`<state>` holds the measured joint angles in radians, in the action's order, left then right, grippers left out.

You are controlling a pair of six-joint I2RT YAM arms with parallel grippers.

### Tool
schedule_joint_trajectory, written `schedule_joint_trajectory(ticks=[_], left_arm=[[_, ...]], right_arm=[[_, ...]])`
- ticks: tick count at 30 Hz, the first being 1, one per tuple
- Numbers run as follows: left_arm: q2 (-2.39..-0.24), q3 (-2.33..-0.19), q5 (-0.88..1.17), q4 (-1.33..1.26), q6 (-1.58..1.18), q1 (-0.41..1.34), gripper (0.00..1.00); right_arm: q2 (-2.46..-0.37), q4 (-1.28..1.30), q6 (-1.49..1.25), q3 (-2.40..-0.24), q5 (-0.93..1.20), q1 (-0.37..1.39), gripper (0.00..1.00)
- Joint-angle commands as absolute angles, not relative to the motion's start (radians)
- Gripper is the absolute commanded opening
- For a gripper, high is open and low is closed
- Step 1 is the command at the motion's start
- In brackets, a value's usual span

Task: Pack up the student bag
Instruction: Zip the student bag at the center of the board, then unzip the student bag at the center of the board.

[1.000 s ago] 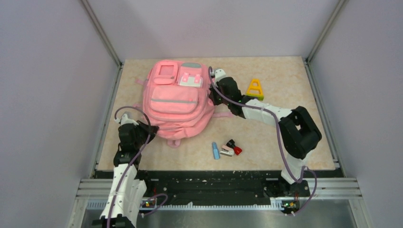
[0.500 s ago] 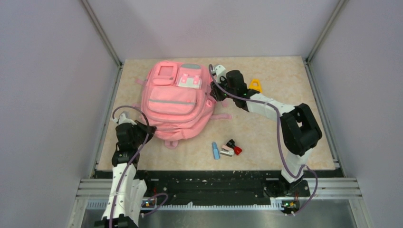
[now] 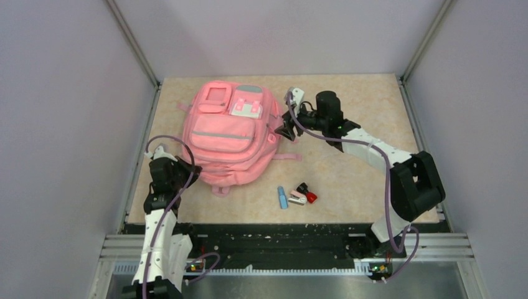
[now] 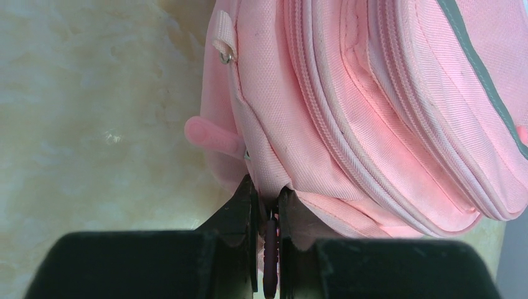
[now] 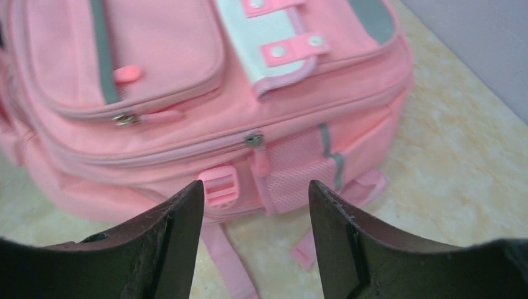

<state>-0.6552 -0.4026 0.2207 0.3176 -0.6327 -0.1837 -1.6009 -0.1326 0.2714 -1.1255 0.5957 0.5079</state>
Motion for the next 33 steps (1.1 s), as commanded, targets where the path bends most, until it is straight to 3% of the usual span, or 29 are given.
schedule_joint_trajectory(ticks=[1,8,23,26,33], left_arm=[[-0.642,-0.469,0.184,0.245,-0.605,-0.201,0.00],[-0.646,-0.454,0.208,0.238,-0.603,-0.202,0.00],[-0.658,-0.461,0.241,0.224,-0.604,-0.202,0.00],[-0.657,-0.465,0.246,0.225,-0.603,-0.204,0.00],[-0.657,-0.450,0.263,0.206,-0.623,-0.207,0.00]], right_arm=[[-1.614,-0.159,0.418,-1.168,0.842,0.532,0.63],[-1.716,-0.043,0.514,-1.290,0.919,0.554,0.63],[-1.924,0.099,0.589,-1.481,0.881,0.640,0.58],[-1.954,0.144,0.595,-1.514,0.872,0.643,0.50],[-1.938,0.173,0.574,-1.503,0.842,0.650,0.05]])
